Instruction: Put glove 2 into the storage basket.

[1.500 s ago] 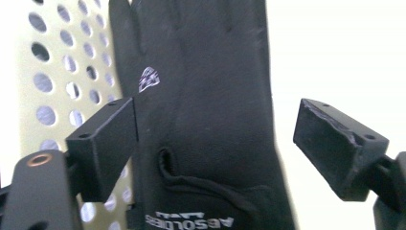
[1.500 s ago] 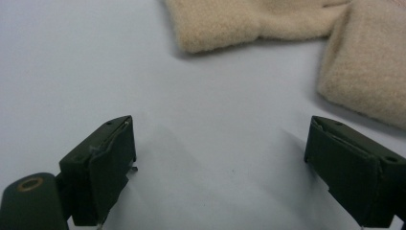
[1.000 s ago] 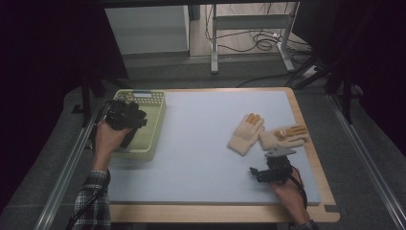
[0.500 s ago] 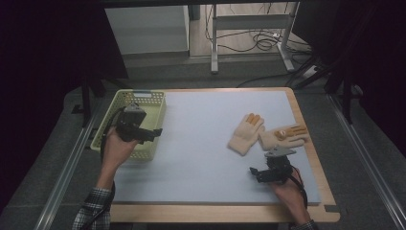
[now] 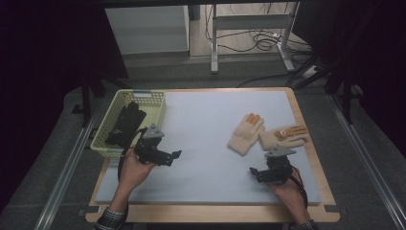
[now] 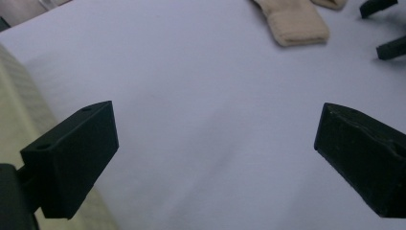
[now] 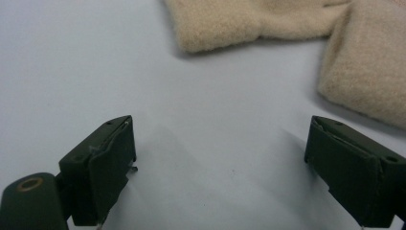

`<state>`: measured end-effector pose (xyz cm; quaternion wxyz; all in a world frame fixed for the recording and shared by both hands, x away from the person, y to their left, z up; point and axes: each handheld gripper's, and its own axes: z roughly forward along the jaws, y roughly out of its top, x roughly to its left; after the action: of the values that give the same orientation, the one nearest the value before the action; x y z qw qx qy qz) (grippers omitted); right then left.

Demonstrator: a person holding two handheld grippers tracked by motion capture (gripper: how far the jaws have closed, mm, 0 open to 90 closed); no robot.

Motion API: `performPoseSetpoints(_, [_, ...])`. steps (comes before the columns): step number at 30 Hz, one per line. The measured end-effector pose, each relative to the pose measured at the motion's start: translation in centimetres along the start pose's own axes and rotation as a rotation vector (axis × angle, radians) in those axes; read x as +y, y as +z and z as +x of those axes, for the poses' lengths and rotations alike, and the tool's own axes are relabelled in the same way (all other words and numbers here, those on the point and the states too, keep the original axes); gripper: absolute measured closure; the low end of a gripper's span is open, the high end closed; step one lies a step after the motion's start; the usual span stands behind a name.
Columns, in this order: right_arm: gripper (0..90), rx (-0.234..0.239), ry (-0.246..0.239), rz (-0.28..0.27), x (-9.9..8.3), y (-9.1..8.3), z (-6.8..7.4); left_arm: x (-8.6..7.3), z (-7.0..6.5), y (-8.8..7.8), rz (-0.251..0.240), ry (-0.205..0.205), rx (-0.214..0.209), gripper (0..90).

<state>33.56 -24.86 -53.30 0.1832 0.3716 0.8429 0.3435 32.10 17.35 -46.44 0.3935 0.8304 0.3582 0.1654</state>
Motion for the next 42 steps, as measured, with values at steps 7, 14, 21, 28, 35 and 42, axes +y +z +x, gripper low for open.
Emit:
performPoseSetpoints(7, [9.9, 0.001, 0.001, 0.001, 0.0, 0.0, 0.0, -2.3, -2.3, 2.1, 0.015, 0.028, -0.03, 1.7])
performPoseSetpoints(14, [10.0, 0.0, 0.004, 0.002, 0.0, 0.0, 0.0, -5.1, -2.7, 3.7, 0.053, 0.012, -0.003, 1.7])
performPoseSetpoints(21, [10.0, -0.003, 0.007, 0.006, 0.1, 0.0, 0.1, -6.8, -2.5, 4.5, 0.113, 0.009, 0.025, 1.7])
performPoseSetpoints(28, [10.0, -0.003, 0.008, 0.005, 0.1, 0.0, 0.1, -7.3, -2.0, 4.8, 0.11, -0.038, -0.005, 1.6])
performPoseSetpoints(35, [13.7, -0.006, 0.02, 0.011, 0.3, -0.1, 0.2, -7.3, -2.0, 4.8, 0.108, -0.038, -0.005, 1.6])
performPoseSetpoints(42, [29.9, 0.035, 0.021, -0.006, 1.8, -0.1, 0.4, -7.3, -2.0, 4.8, 0.108, -0.038, -0.004, 1.7])
